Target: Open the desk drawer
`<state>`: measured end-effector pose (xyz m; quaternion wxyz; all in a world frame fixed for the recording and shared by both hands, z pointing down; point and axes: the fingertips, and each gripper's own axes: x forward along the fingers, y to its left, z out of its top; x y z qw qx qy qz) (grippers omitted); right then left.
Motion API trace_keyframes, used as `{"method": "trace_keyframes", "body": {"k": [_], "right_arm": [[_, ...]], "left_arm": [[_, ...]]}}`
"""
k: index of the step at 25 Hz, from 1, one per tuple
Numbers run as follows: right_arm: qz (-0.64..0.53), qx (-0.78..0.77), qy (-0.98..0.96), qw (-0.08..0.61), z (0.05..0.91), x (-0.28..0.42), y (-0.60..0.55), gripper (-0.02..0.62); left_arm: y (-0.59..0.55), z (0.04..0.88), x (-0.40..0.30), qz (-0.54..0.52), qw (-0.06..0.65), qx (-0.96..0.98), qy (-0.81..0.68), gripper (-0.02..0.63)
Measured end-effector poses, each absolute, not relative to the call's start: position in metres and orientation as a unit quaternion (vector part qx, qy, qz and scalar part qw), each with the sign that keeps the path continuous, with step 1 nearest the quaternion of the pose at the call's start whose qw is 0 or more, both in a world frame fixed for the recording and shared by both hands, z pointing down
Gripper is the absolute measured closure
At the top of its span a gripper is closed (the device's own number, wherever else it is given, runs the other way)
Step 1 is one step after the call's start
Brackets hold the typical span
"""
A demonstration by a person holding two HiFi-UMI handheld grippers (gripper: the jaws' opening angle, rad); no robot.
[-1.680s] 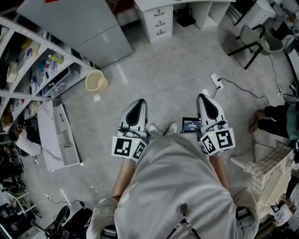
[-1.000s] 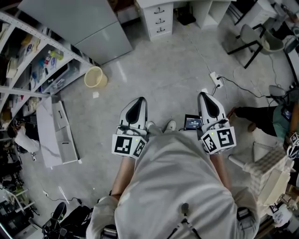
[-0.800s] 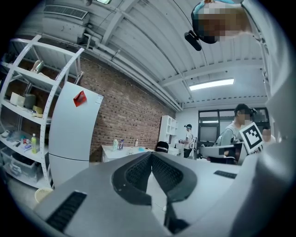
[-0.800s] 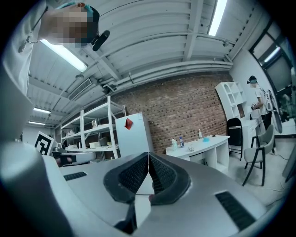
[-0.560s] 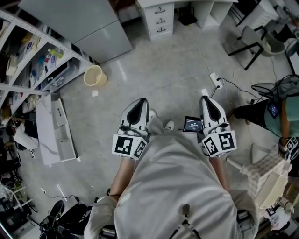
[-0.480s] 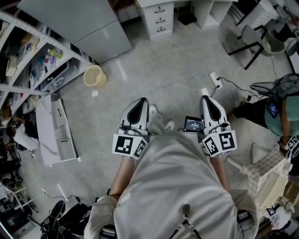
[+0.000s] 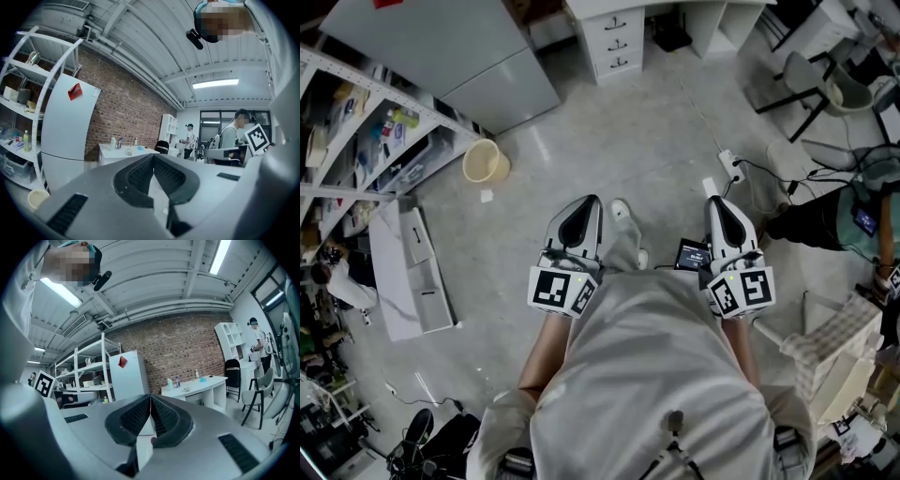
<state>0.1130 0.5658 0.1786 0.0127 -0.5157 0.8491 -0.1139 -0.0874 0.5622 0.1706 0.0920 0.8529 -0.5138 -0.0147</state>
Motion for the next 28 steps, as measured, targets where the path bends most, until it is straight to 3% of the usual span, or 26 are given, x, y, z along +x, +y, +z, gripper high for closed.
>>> {"method": "trace_keyframes", "body": {"k": [14,28], "right_arm": [[-0.108,-0.522,0.846,-0.021,0.173,0.107,0.420,0.568],[-0.102,-0.513,0.852,-0.017,0.155,0.061,0.307,0.568]], "left_arm": [[0.412,0.176,-0.088,-0.025,0.112,0.857,-0.502,0.598],[0.306,0.150,-0.127,-0.037,0.074,0.860,-0.503,0.598]]}}
